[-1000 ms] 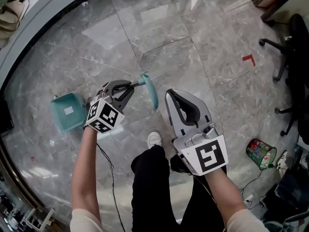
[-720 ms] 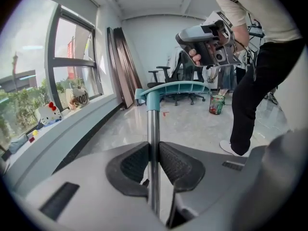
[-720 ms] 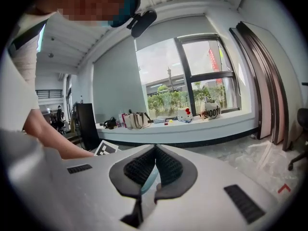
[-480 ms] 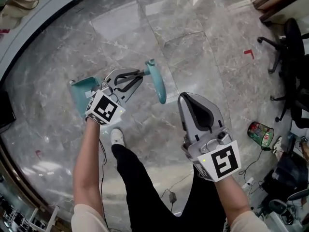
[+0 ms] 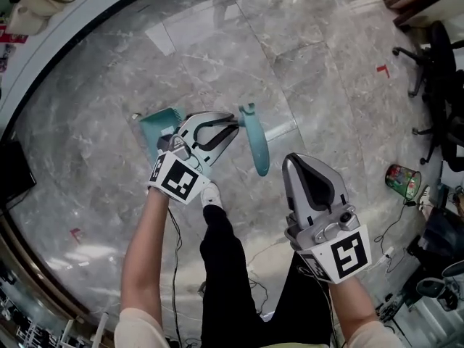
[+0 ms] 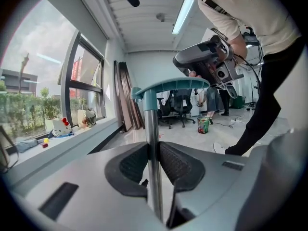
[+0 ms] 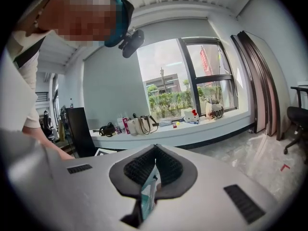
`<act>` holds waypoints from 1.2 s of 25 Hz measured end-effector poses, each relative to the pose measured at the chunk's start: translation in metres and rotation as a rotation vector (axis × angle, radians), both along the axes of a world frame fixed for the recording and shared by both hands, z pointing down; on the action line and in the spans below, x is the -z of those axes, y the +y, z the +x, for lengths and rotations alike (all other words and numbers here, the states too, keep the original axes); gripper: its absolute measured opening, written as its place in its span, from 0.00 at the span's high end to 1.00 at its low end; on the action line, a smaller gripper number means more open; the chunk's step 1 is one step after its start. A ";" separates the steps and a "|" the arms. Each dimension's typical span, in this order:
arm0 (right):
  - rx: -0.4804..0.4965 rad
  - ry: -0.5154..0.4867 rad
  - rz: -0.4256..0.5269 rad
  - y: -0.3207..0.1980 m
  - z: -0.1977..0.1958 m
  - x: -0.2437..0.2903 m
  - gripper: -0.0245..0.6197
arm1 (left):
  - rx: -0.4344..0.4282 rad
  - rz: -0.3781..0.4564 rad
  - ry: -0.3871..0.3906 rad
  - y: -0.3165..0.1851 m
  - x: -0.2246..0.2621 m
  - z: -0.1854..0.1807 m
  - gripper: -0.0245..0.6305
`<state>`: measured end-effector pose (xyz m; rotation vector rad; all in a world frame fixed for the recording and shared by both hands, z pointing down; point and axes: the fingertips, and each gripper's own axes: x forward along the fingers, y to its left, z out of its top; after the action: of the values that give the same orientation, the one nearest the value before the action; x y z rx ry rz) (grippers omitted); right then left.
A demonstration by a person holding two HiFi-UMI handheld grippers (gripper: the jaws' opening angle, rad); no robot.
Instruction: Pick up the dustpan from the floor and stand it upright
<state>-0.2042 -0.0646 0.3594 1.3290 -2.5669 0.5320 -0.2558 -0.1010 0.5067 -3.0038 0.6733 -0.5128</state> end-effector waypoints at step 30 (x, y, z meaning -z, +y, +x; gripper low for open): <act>0.089 -0.013 -0.063 0.033 -0.101 0.015 0.93 | 0.165 0.019 -0.095 0.060 0.011 -0.106 0.84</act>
<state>-0.3056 -0.0313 0.3439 1.1886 -2.5826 0.6019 -0.3615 -0.0407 0.4953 -2.8995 0.9175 -0.6477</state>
